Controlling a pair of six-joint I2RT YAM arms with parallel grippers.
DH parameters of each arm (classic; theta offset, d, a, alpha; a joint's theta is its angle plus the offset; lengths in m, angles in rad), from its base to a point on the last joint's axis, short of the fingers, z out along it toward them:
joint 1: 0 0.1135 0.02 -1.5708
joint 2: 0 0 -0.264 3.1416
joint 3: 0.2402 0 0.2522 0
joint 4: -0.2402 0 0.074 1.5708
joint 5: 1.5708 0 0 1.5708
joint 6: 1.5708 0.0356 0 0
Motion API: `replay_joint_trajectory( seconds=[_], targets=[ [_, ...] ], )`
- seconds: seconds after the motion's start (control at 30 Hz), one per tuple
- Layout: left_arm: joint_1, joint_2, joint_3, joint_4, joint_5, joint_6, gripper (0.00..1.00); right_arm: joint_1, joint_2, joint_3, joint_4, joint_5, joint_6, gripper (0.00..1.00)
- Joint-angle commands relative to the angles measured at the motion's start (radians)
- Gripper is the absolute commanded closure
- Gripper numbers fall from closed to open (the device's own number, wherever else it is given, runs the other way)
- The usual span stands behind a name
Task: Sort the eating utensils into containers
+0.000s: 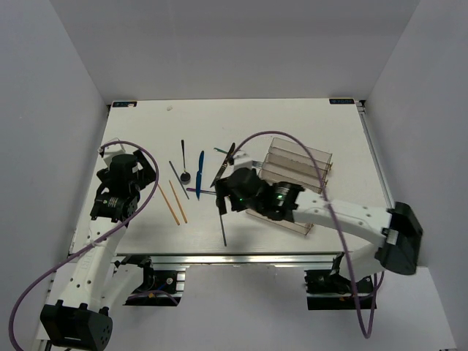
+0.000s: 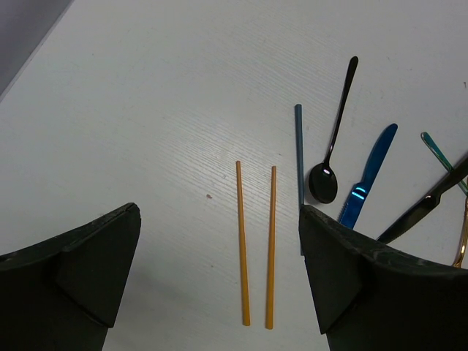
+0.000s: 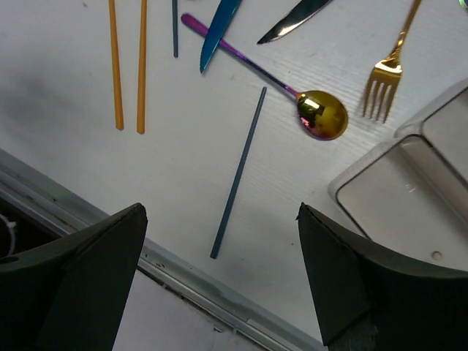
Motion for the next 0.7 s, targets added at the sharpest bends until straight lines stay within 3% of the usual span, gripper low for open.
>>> replay_joint_trajectory(
  seconds=[0.0, 0.13, 0.27, 0.37, 0.67],
  targets=[
    [-0.002, -0.013, 0.022, -0.003, -0.008, -0.005, 0.02, 0.091, 0.121, 0.082, -0.083, 0.185, 0.047, 0.12],
    [-0.002, -0.019, 0.019, -0.001, -0.005, -0.005, 0.02, 0.116, 0.304, 0.119, -0.066, 0.146, 0.037, 0.31],
    [-0.002, -0.019, 0.016, 0.004, 0.006, -0.002, 0.02, 0.12, 0.392, 0.132, -0.021, 0.058, 0.014, 0.41],
    [-0.002, -0.013, 0.016, 0.004, 0.012, -0.002, 0.02, 0.127, 0.412, 0.103, 0.022, 0.011, 0.019, 0.57],
    [-0.002, -0.011, 0.018, 0.005, 0.016, 0.002, 0.02, 0.14, 0.475, 0.079, 0.039, -0.027, 0.033, 0.65]
  ],
)
